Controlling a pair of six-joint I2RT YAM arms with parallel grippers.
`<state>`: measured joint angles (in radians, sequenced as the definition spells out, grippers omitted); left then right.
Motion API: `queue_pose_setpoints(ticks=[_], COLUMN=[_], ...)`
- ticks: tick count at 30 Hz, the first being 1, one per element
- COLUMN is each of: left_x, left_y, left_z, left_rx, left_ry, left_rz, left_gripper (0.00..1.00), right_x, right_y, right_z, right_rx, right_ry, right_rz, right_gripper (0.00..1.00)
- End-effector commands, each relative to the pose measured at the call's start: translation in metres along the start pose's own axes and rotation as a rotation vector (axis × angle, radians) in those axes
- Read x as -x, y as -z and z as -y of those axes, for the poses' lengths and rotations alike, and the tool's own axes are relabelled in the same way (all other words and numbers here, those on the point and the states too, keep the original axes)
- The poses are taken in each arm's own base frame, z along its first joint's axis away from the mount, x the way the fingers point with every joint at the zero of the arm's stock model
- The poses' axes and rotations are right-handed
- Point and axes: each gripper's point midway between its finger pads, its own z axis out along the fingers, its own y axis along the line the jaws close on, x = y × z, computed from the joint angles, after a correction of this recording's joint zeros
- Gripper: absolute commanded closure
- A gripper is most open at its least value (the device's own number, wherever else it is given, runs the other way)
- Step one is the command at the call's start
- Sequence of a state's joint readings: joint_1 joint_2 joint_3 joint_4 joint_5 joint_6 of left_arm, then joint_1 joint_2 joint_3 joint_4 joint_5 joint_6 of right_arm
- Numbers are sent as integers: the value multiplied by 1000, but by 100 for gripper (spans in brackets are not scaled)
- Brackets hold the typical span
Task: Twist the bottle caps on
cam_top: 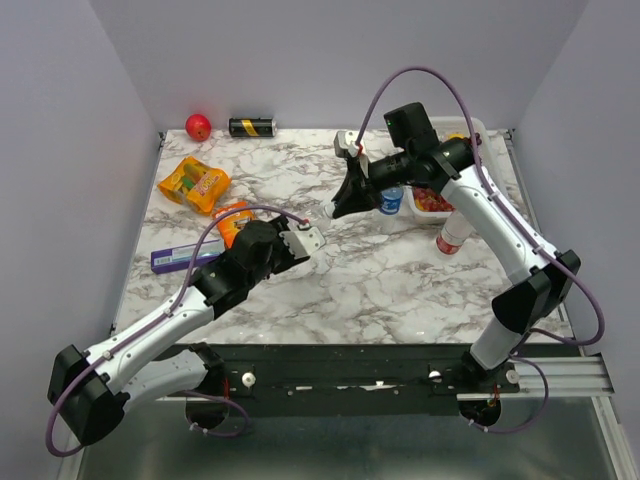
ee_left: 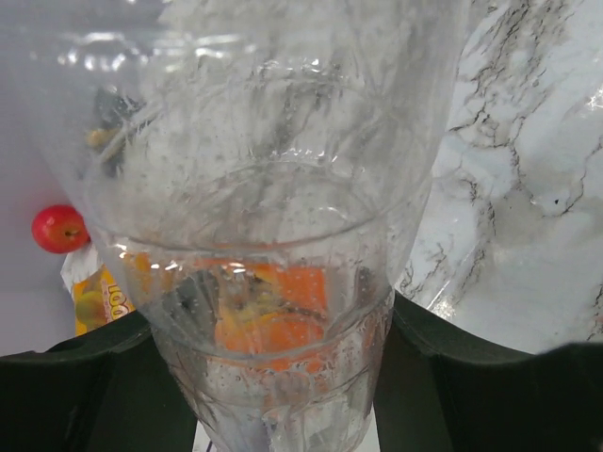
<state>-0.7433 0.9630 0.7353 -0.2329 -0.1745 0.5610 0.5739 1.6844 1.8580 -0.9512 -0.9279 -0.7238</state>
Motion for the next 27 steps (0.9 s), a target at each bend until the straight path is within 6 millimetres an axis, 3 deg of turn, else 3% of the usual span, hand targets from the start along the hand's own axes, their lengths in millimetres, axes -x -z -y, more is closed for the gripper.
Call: queue_pose_setpoints(ticks=[1,4,5,8,13,18,21,22,23,25,26,27], left_x=[38,44,45,55,69,78,82,84,85,84,83,78], left_y=[6,8,9,12,14,16,16,17,17,15,14,12], left_z=[-42,-33,-31,-24,-12,-3,1,3,5,13,17,19], left_rx=[188,123,113,50,-37,-100,-127,-140,-155,-195,-226,-233], left_ry=[49,101,156,251,304,340,351,357,371,375,376,385], left_rz=[130,157,163,208,254,287,295,305,310,300,297,278], left_gripper=[100,100,100,100,100,100,100,100,100,100,68,45], right_x=[0,8,9,17,32,45,49,49,53,53,56,51], right_y=[-2,1,1,1,0,-7,-10,-11,-11,-13,-11,-8], right_z=[-41,-35,-33,-28,-25,-14,-10,-9,-8,-3,1,12], right_rx=[113,83,79,45,27,39,49,53,60,50,24,-44], right_ry=[-394,-350,-337,-325,-387,-481,-508,-521,-514,-523,-514,-443], right_rz=[24,34,38,81,169,231,251,256,271,275,272,254], right_gripper=[100,96,83,61,53,53,58,62,78,93,100,100])
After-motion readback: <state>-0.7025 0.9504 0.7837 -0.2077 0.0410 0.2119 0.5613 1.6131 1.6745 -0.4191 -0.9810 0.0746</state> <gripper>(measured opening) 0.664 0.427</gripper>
